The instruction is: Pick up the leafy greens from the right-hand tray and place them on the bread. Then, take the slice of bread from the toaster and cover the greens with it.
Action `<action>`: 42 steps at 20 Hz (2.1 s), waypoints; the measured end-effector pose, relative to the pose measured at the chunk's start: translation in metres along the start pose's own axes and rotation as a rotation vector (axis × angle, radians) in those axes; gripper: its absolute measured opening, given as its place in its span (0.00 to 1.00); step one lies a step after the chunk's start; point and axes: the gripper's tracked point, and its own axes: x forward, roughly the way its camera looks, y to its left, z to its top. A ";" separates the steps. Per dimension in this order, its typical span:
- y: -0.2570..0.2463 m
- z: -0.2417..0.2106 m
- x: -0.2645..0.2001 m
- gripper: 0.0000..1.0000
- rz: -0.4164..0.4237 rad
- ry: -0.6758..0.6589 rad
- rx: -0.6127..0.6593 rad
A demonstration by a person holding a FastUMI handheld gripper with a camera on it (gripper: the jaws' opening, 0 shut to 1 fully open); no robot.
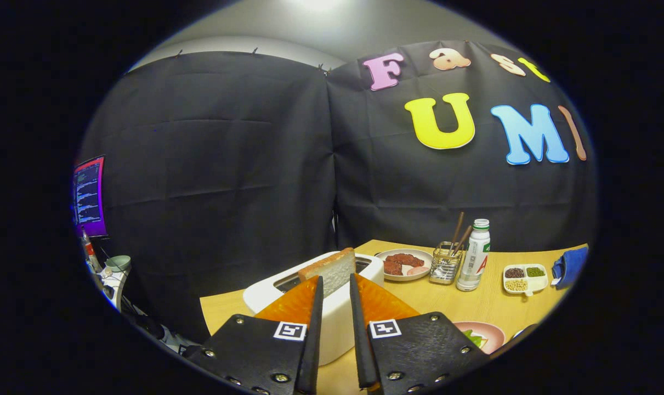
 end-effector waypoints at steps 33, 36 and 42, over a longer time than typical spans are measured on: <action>0.013 0.028 0.021 0.07 -0.193 -0.165 0.019; 0.008 0.040 0.006 0.07 -0.188 -0.199 0.053; -0.018 0.051 -0.027 0.07 -0.224 -0.247 0.096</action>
